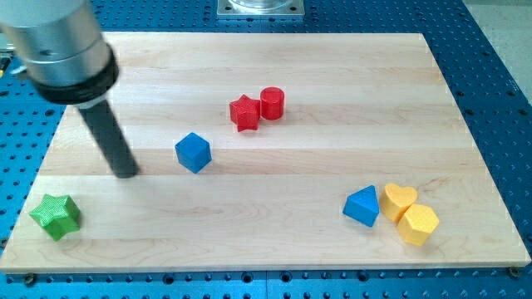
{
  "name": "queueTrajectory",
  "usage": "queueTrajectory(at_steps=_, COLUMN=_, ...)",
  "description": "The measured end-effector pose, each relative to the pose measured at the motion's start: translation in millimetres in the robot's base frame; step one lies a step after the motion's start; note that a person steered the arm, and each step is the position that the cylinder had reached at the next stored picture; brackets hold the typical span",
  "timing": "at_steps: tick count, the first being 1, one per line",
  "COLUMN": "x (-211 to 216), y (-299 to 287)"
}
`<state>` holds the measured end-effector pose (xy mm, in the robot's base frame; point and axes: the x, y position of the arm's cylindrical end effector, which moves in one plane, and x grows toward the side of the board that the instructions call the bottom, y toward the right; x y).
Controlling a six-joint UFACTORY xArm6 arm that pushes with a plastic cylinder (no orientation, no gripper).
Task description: Place the cube at the top left of the triangle
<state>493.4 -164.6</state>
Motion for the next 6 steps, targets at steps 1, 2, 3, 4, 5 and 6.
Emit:
queueTrajectory(at_steps=1, x=-15, y=18)
queueTrajectory(at_steps=2, x=-5, y=74)
queueTrajectory(at_steps=3, x=6, y=162)
queueTrajectory(at_steps=4, x=-23, y=92)
queueTrajectory(at_steps=5, x=-47, y=144)
queueTrajectory(at_steps=6, x=-8, y=246)
